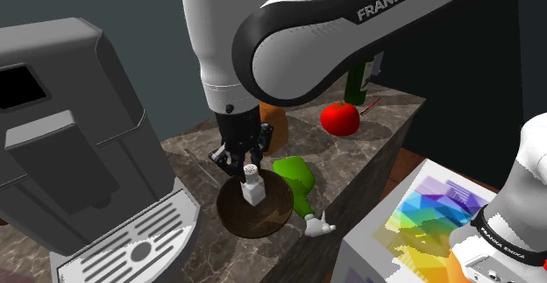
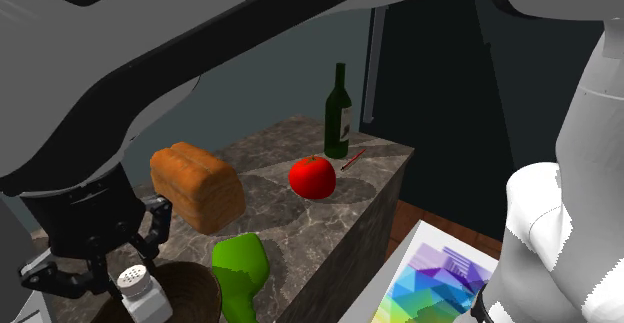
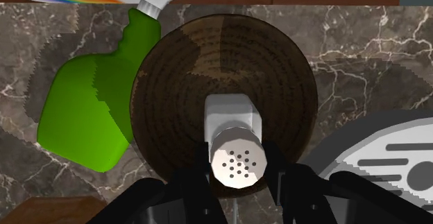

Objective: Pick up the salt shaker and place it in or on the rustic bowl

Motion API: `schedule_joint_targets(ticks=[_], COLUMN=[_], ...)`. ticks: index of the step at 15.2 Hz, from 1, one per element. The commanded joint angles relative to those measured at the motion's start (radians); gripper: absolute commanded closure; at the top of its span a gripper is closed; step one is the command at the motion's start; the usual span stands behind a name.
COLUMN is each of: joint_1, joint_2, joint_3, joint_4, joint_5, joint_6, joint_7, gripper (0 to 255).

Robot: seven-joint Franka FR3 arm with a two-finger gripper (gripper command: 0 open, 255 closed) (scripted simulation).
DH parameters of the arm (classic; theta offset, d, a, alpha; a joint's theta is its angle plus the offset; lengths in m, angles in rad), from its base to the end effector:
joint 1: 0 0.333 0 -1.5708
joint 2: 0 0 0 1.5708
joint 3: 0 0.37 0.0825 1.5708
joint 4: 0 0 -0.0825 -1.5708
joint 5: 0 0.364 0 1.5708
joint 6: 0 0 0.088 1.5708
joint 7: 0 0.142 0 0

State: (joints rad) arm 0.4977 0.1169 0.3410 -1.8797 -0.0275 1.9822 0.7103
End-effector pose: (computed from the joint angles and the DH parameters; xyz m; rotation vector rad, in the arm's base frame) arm 0.3918 0.4219 0.4760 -3.1294 -0.2155 0.0236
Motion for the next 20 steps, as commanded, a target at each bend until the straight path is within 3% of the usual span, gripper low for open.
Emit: schedule_joint_targets(ticks=[1, 2, 3, 8, 12, 20], joint_1=[0.000, 0.000, 0.000, 0.000, -0.002, -0.002], joint_2=[0.000, 0.000, 0.000, 0.000, -0.023, -0.023], joint_3=[0.000, 0.000, 0.000, 0.000, 0.001, 0.001], joint_4=[0.000, 0.000, 0.000, 0.000, 0.100, 0.100], joint_5=[0.000, 0.000, 0.000, 0.000, 0.009, 0.009], joint_6=[0.000, 0.000, 0.000, 0.000, -0.122, -0.122], joint_7=[0.000, 0.000, 0.000, 0.000, -0.006, -0.006], gripper=[255, 255, 0, 0, 0, 0])
